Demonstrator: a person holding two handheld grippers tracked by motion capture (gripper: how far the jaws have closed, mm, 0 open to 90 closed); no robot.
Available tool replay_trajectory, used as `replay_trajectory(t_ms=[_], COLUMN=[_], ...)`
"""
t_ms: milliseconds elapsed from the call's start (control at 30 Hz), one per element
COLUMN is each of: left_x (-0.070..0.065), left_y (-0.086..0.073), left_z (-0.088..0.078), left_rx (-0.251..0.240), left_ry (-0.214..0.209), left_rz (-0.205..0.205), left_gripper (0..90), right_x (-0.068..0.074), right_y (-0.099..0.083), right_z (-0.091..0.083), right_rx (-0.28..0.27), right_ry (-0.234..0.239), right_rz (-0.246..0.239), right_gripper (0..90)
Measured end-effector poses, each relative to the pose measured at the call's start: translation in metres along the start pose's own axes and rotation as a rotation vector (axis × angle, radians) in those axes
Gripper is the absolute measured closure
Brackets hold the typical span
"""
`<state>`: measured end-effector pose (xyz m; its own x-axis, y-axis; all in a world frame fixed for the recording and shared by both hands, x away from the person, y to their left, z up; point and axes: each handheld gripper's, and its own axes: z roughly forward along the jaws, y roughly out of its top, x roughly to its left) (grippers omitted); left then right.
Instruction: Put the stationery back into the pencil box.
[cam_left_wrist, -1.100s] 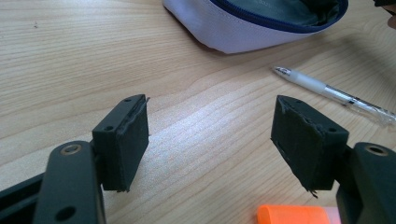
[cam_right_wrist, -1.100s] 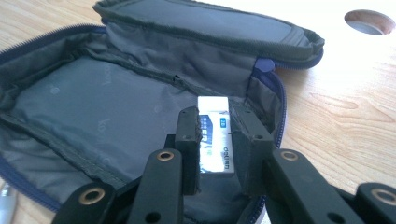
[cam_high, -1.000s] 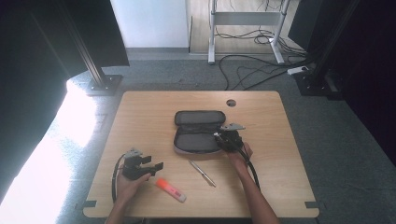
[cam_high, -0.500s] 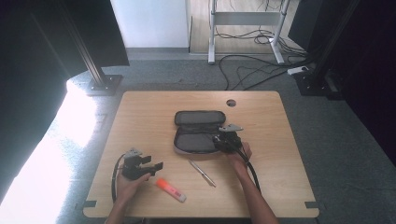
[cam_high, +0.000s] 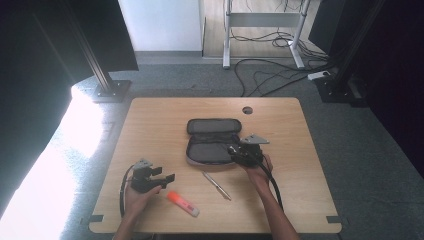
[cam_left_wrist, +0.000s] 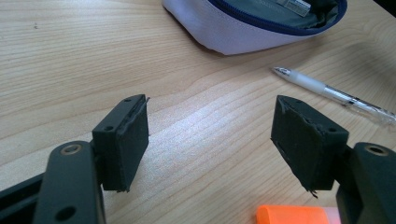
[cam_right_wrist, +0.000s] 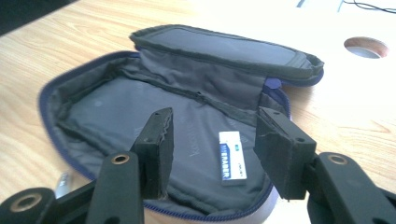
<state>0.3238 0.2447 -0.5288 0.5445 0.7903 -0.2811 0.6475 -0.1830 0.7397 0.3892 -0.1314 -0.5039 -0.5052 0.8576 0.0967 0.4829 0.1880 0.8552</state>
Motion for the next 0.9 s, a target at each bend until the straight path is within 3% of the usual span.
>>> replay_trajectory(t_ms=[300,900], left_x=[0.001,0.0], left_y=[0.0,0.0], left_z=[0.0,0.0], left_rx=[-0.002,-0.002], left_ry=[0.0,0.0], left_rz=[-0.003,-0.004], left_gripper=[28.2,28.2], right_x=[0.005,0.014], right_y=[-0.007,-0.026], right_z=[-0.017,-0.043], right_rx=[-0.045,-0.06], right_ry=[0.047,0.087], right_rz=[0.01,0.008], right_gripper=[45.3,44.4])
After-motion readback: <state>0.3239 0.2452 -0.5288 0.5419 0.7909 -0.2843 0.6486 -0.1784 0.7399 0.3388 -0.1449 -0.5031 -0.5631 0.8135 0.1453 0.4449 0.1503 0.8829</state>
